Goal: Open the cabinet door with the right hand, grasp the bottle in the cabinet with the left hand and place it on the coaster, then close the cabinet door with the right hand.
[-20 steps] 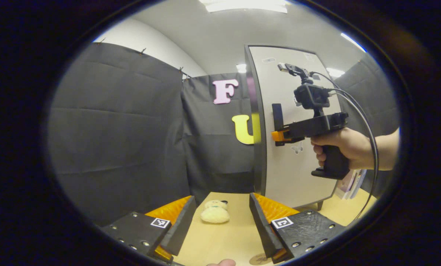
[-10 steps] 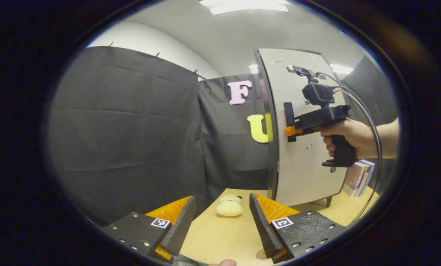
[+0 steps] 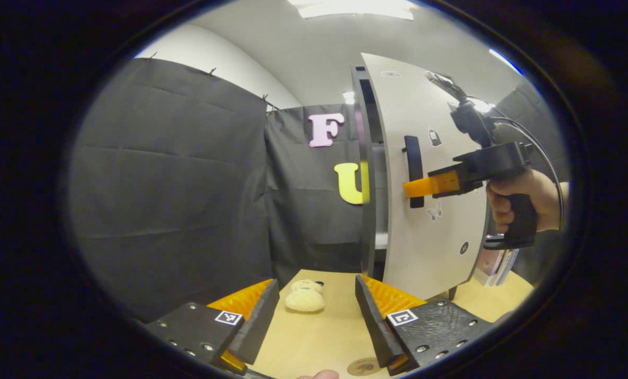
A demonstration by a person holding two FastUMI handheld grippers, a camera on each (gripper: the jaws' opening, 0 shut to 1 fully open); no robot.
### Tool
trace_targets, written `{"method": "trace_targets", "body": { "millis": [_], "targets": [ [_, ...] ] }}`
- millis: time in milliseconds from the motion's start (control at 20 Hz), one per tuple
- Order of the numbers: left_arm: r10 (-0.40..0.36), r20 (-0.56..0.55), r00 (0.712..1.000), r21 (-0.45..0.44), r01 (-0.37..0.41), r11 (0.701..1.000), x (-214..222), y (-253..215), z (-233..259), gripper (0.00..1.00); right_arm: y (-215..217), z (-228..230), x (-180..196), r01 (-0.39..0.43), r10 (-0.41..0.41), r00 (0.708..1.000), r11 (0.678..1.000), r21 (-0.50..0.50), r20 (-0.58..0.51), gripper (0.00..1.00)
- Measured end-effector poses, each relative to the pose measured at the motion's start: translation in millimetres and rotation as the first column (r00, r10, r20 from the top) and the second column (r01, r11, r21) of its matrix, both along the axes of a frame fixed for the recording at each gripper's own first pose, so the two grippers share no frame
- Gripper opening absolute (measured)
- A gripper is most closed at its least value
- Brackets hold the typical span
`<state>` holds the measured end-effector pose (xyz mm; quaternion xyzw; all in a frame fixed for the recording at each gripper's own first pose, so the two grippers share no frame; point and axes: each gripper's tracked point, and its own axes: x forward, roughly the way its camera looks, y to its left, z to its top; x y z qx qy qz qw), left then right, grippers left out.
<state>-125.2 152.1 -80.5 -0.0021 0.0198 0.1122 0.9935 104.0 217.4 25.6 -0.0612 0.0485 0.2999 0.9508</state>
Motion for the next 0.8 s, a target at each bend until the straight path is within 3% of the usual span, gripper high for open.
{"method": "trace_targets", "body": {
  "millis": [400,800],
  "targets": [
    [-0.057,0.009,0.998,-0.010,0.058,0.998,21.7,-4.2,-3.1,0.83,-14.6,-1.8,-15.7,-0.120,0.120,0.993,0.993,0.004,0.008,0.19],
    [-0.133,-0.025,0.991,-0.009,0.133,0.991,53.5,-34.3,-9.4,0.84,-39.1,-2.1,-32.4,-0.133,0.133,0.991,0.991,0.016,0.006,0.19]
  ]
}}
